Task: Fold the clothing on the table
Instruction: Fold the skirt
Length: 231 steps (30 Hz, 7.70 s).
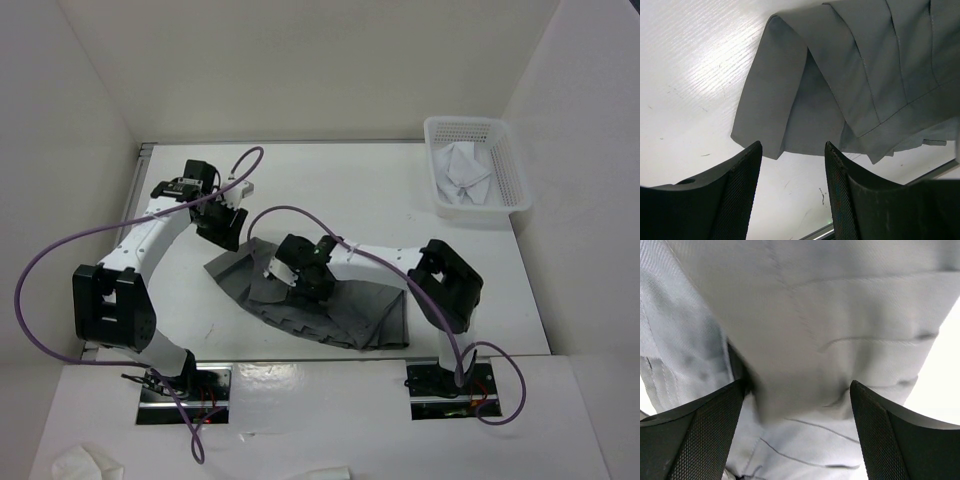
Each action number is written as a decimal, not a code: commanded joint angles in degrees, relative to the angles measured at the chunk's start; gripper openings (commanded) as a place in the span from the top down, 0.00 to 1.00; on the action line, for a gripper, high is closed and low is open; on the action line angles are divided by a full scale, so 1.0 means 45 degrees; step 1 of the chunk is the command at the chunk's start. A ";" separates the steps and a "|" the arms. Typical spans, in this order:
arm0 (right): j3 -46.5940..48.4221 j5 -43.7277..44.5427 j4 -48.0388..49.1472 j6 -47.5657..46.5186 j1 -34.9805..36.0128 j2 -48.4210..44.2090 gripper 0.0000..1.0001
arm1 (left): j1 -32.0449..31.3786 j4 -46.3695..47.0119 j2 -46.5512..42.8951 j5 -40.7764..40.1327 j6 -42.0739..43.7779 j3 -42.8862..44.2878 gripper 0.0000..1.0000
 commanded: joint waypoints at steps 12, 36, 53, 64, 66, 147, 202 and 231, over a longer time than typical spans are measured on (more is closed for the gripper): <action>0.0539 0.0282 -0.0086 0.0042 -0.0027 -0.0554 0.10 | 0.0033 -0.0171 -0.0859 -0.0801 -0.0264 -0.0049 0.40; 0.0639 -0.2224 -0.0150 -0.0212 -0.0027 0.0891 0.09 | 0.1867 -0.0406 -0.1720 -0.1193 -0.0381 -0.0420 0.13; 0.3116 0.1530 0.0948 -0.3374 -0.2918 0.2061 0.05 | 0.2513 -0.0523 -0.1466 -0.1310 0.0107 -0.0148 0.11; 0.6223 0.0322 0.1065 -0.4528 -0.2508 0.4269 0.05 | 0.2883 -0.0523 -0.1349 -0.1310 0.0458 -0.0146 0.11; 0.6515 -0.0518 0.1065 -0.4528 -0.2508 0.4270 0.05 | 0.2884 -0.0523 -0.1349 -0.1310 0.0459 -0.0011 0.11; 0.4640 0.3032 0.0418 -0.5093 -0.6456 0.3450 0.02 | 0.2337 -0.0034 0.0898 -0.0920 0.0068 0.2178 0.01; 0.1790 -0.3353 0.0050 -0.1794 -0.8387 -0.1942 0.01 | 0.2689 -0.4055 1.4882 -0.1232 -0.1066 2.0049 0.31; 0.2142 -0.3470 -0.0068 -0.1677 -0.8387 -0.1531 0.01 | 0.3060 -0.5816 1.5567 0.2599 0.0340 1.8296 0.15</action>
